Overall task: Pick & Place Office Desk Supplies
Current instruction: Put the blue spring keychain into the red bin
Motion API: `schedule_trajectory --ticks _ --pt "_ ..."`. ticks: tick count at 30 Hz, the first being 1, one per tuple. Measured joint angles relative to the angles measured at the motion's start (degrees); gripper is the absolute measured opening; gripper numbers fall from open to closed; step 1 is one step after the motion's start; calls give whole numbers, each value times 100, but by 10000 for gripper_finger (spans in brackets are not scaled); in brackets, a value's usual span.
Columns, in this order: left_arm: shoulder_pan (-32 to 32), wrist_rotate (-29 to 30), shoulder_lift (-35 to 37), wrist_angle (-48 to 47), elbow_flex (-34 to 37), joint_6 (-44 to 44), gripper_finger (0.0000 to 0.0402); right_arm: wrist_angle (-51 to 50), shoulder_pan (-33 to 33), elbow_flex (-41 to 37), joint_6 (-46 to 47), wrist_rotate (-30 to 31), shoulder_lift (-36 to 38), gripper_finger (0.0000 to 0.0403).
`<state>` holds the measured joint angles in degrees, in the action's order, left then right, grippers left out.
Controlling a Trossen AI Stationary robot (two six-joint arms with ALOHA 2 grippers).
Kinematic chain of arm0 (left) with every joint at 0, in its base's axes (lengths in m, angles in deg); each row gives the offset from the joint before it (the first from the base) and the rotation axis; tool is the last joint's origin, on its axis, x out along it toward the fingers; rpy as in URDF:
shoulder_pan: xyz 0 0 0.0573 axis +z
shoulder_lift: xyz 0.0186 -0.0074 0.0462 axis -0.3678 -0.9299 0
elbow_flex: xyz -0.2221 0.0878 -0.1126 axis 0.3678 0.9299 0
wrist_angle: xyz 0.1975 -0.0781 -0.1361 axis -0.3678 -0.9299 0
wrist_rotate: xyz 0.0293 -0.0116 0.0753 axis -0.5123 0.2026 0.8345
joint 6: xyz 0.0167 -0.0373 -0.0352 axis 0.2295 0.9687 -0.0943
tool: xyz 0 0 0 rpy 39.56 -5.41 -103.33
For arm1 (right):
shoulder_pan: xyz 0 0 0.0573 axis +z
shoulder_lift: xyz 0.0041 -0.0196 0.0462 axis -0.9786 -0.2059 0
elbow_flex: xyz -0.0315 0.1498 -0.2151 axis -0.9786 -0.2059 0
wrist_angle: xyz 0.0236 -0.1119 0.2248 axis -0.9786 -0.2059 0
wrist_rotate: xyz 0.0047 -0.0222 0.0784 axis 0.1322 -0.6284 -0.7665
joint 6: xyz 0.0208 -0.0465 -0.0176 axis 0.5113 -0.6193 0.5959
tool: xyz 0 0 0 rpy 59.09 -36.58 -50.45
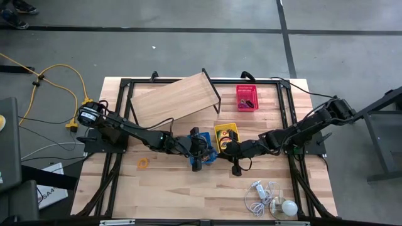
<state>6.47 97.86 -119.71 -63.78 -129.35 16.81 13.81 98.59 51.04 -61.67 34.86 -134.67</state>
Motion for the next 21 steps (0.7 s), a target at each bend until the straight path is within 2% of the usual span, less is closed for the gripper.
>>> schedule_trajectory --ticks 6,17,21 --pt "0 2 -1 53 0 -3 139 -44 4 0 0 -2 0 2" --pt "0 3 -2 81 0 -4 145 -207 127 0 43 71 23 2" --pt "0 4 -2 79 0 -4 145 -866 315 0 275 759 274 2"
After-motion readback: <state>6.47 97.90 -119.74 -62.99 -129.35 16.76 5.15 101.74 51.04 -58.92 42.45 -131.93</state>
